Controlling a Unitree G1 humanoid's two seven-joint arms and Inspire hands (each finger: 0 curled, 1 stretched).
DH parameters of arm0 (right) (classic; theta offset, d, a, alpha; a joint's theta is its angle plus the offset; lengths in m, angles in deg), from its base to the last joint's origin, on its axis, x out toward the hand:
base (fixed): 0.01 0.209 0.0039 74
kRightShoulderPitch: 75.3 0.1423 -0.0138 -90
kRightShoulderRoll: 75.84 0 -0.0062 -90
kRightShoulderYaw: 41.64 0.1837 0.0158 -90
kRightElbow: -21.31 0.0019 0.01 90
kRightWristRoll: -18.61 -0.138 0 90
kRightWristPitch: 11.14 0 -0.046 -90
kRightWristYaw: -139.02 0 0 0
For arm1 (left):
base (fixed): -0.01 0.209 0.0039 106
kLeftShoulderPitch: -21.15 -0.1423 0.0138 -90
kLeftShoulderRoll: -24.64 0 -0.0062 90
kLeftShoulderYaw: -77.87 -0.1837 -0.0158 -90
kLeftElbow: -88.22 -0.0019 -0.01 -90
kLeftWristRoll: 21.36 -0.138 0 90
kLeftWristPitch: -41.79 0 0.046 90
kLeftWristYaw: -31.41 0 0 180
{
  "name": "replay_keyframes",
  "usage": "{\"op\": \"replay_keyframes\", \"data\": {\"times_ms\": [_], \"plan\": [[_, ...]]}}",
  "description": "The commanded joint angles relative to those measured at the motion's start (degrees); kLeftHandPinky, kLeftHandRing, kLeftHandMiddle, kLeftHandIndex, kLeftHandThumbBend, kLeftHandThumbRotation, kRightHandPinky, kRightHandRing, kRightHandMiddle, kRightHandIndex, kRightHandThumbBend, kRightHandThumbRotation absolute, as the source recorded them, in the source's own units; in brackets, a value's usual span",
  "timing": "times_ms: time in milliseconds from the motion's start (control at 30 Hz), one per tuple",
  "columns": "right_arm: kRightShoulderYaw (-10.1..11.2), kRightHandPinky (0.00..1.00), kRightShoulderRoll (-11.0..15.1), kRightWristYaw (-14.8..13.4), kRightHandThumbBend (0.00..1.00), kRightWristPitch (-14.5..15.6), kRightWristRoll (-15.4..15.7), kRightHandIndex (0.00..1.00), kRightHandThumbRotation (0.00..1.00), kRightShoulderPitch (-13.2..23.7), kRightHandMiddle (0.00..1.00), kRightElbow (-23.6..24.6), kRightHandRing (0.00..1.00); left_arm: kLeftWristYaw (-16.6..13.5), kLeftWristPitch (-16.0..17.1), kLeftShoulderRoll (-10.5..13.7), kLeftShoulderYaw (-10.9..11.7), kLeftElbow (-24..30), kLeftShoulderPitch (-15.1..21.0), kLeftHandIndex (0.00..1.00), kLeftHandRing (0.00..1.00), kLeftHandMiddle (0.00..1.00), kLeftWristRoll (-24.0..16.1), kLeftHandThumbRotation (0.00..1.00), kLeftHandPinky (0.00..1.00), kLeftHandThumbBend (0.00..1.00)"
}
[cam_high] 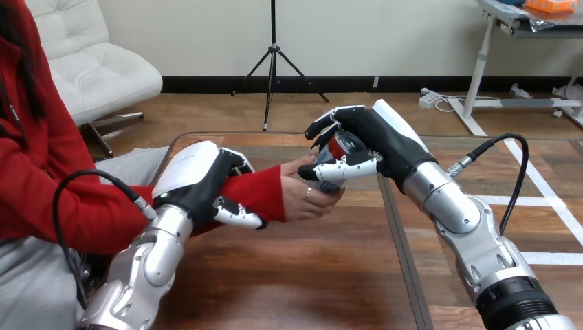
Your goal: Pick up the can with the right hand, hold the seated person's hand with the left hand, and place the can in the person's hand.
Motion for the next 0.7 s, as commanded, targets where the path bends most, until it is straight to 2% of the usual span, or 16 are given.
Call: {"op": "replay_keyframes", "data": {"times_ms": [0,100,133,400,433,667], "plan": [[0.3,0.45,0.0,0.3,0.78,-0.1,-1.3,0.62,0.37,5.6,0.60,8.9,0.55,-5.0,4.3,-2.3,1.5,17.9,13.7,0.61,0.55,0.60,0.5,0.51,0.48,0.83],[0.2,0.45,0.2,0.5,0.79,0.1,-1.2,0.62,0.46,5.4,0.59,9.2,0.55,-4.8,4.0,-2.2,1.5,18.3,13.3,0.63,0.57,0.62,0.4,0.56,0.49,0.85],[0.2,0.45,0.2,0.5,0.80,0.0,-1.2,0.62,0.54,5.3,0.59,9.2,0.55,-4.8,3.9,-2.2,1.5,18.4,13.2,0.65,0.59,0.63,0.3,0.59,0.50,0.87],[0.1,0.48,0.5,0.4,0.83,-0.2,-0.8,0.62,0.73,4.6,0.60,9.6,0.57,-4.5,4.1,-1.8,1.3,19.0,12.2,0.68,0.62,0.66,0.4,0.66,0.53,0.92],[0.0,0.49,0.6,0.4,0.85,-0.4,-0.7,0.62,0.79,4.5,0.60,9.6,0.57,-4.4,4.1,-1.7,1.3,19.1,12.0,0.69,0.63,0.66,0.3,0.68,0.54,0.93],[0.0,0.49,0.7,0.7,0.93,-0.8,-1.0,0.63,0.93,3.8,0.62,10.0,0.57,-4.6,4.2,-1.5,1.2,19.8,10.9,0.70,0.65,0.68,0.4,0.74,0.57,0.96]]}}
